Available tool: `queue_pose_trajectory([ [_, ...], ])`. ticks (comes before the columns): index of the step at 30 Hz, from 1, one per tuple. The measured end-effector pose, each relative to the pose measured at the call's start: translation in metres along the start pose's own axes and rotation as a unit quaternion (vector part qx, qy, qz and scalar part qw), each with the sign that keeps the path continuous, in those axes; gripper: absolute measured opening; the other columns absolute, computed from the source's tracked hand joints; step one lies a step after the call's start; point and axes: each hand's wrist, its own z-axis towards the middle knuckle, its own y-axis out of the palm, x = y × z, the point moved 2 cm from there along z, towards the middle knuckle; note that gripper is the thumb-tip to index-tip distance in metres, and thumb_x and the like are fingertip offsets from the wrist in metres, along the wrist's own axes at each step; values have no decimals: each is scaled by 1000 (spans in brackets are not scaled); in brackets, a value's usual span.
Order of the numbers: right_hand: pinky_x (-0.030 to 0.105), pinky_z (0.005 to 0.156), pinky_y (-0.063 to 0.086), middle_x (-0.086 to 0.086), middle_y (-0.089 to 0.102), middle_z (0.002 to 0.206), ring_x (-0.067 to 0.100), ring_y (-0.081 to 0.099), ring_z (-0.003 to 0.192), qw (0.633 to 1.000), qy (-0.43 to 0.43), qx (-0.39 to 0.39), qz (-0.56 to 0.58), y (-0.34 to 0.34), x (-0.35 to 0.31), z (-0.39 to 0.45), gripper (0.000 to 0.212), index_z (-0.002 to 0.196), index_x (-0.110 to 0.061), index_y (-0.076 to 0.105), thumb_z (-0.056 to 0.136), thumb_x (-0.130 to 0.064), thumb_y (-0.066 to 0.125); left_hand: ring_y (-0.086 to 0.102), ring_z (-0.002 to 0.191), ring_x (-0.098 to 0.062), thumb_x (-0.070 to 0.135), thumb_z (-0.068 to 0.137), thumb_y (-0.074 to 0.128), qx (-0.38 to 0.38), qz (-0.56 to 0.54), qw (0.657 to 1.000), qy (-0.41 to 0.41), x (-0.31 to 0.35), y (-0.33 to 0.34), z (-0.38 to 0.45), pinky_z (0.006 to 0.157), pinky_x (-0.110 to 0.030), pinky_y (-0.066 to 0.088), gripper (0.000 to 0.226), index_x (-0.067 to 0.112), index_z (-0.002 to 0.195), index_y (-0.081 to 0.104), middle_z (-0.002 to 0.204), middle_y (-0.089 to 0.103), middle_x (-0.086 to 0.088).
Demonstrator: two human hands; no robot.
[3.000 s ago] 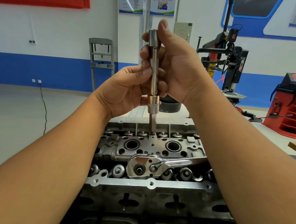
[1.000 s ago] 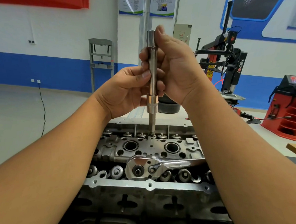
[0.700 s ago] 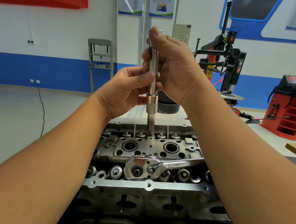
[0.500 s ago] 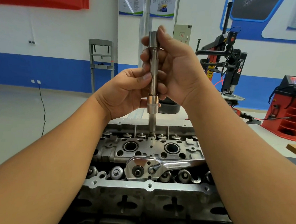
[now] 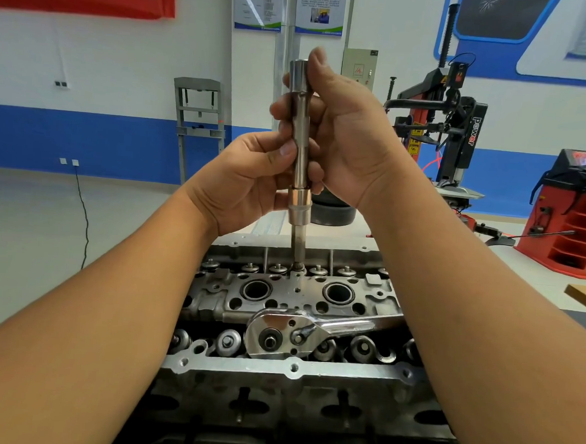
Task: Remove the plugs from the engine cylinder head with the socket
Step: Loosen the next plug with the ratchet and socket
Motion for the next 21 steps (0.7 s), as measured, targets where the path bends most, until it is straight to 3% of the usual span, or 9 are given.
queue_pose_trajectory([
  [3,32,64,49,5,72,78,22,59,69,1000,4,5,-11,-1,0,-1,37,106,-8,63,105,-43,52,74,85,-17,35,75,90,12,22,1000,9,-2,0,1,71,-31,59,45,8,106,71,90,76,-4],
  [6,35,66,49,4,71,77,22,59,68,999,-12,12,-35,-1,-1,-1,28,97,-13,58,100,-41,60,73,83,-14,38,70,92,26,44,999,15,-1,1,2,68,-29,58,50,8,104,71,87,76,-3],
  [9,29,55,46,5,69,75,20,57,61,999,-17,6,-37,-1,-1,-1,32,98,-7,55,104,-38,57,74,86,-18,37,73,91,16,32,999,8,0,1,1,70,-31,58,45,11,105,75,91,77,-5],
  [11,22,40,42,5,68,71,13,55,47,999,-13,-4,-30,0,-2,-2,37,106,-2,53,107,-38,53,75,91,-24,35,80,86,-11,13,1000,-4,0,1,-1,75,-37,60,40,12,111,76,97,77,-8],
  [13,21,36,41,6,67,69,11,55,42,1000,-12,-12,-12,1,-3,-3,36,109,-1,51,109,-36,51,75,94,-27,33,84,83,-29,5,1000,-9,-1,1,-1,81,-44,61,37,13,115,75,99,77,-9],
  [17,29,50,48,8,66,73,21,58,59,1000,-11,-19,11,3,-3,-2,35,100,-2,55,110,-35,48,75,88,-21,35,78,88,-8,18,1000,2,-1,1,1,76,-37,60,33,16,104,79,91,77,-6],
  [21,36,63,48,7,69,77,23,58,68,1000,-1,-20,6,1,-1,-1,42,104,-5,67,108,-41,46,75,85,-17,36,70,94,8,41,999,12,-2,-1,2,73,-32,59,37,16,98,79,88,78,-3],
])
